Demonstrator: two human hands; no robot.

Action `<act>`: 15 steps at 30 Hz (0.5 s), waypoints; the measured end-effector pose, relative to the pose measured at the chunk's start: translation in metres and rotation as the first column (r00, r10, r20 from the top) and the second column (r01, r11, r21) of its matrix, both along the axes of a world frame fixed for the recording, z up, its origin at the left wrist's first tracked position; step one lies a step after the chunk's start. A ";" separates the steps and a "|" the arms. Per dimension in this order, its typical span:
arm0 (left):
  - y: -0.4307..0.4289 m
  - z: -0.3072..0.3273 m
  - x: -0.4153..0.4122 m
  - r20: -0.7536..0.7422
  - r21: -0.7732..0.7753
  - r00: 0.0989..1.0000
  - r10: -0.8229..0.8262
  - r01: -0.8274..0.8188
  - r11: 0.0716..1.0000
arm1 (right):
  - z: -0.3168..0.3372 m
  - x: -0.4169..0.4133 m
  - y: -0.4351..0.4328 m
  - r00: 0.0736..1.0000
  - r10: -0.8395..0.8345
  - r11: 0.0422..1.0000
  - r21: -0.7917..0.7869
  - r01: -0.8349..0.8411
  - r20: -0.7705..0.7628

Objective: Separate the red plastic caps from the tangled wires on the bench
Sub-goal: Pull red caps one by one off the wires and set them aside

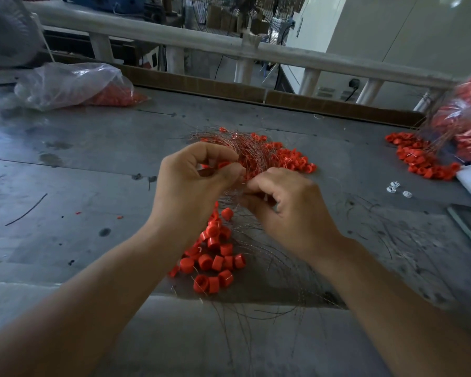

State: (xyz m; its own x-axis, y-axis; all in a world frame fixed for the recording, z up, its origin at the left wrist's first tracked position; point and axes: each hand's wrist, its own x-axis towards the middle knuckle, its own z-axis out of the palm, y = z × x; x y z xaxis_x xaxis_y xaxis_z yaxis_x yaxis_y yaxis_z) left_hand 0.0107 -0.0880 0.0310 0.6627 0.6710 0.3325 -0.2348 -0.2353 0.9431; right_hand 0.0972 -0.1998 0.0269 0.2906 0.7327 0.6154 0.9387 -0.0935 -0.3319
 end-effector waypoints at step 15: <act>0.011 0.003 -0.004 -0.033 -0.288 0.969 -0.244 0.224 0.931 | 0.001 0.024 -0.008 0.987 -0.088 0.992 0.079 0.099 -0.137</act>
